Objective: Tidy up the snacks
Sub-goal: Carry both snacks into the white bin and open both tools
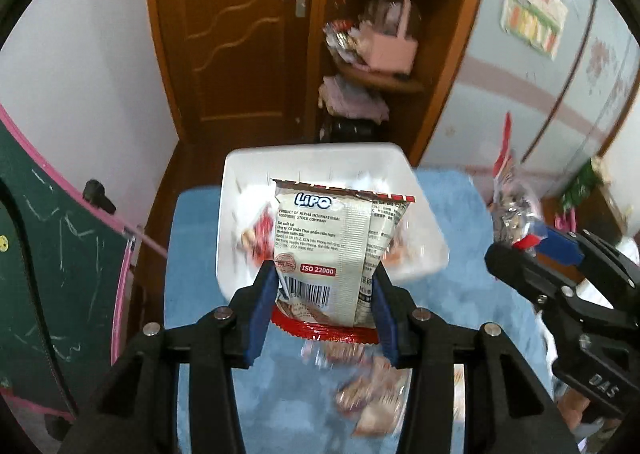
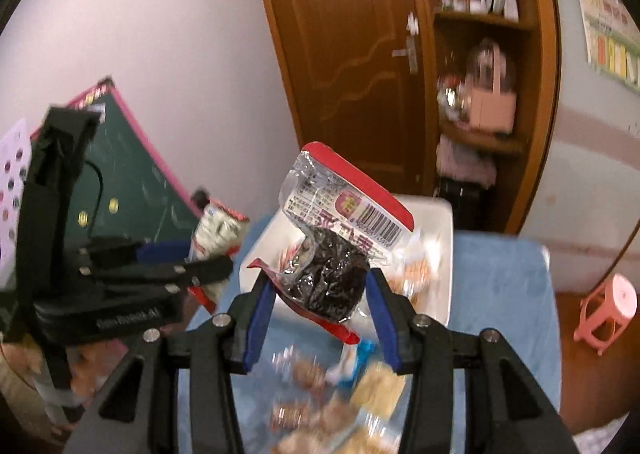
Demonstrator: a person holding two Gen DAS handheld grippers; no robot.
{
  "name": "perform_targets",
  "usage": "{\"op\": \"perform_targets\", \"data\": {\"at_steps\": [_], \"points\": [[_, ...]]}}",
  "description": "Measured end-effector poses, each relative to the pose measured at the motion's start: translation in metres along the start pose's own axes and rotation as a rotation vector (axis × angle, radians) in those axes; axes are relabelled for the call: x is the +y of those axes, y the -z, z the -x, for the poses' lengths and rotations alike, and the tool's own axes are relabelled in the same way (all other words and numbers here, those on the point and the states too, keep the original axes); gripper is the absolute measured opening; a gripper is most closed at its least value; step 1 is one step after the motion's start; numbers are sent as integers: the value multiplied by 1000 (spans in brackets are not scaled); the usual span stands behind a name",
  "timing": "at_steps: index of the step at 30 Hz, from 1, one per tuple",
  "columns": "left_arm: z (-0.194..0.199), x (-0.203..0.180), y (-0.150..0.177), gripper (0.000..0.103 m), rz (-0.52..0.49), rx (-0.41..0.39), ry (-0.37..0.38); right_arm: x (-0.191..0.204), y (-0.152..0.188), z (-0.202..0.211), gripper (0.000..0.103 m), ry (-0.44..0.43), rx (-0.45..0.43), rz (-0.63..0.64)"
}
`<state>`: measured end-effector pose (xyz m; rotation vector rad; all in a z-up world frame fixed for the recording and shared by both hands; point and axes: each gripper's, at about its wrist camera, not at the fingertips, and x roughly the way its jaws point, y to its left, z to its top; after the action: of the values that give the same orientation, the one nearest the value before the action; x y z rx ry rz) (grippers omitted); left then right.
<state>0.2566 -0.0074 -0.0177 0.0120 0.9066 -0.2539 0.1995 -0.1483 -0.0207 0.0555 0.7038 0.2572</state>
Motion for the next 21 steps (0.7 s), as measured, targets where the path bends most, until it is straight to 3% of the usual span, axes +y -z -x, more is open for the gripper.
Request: {"op": "perform_targets", "data": {"at_steps": [3,6,12,13,15,16,18,21], "points": [[-7,-4,-27,44,10,-33,-40,-7,-27,-3,47,18,-46,12],[-17,-3,-50,44,28,-47,-33,-13,-45,-11,47,30,-62,21],[-51,3,-75,47,46,-37,-79,-31,-64,-46,47,62,-18,14],[-57,6,-76,51,54,-35,-88,-31,-64,-52,47,66,-11,16],[-69,8,-79,70,64,-24,-103,-35,-64,-66,49,71,15,18],[-75,10,-80,87,71,-21,-117,-34,-61,-69,50,70,32,15],[-81,12,-78,89,82,-16,-150,-38,-57,-81,54,59,69,-3],[-93,20,-76,89,111,31,-140,-44,-54,-96,55,78,119,-8]]}}
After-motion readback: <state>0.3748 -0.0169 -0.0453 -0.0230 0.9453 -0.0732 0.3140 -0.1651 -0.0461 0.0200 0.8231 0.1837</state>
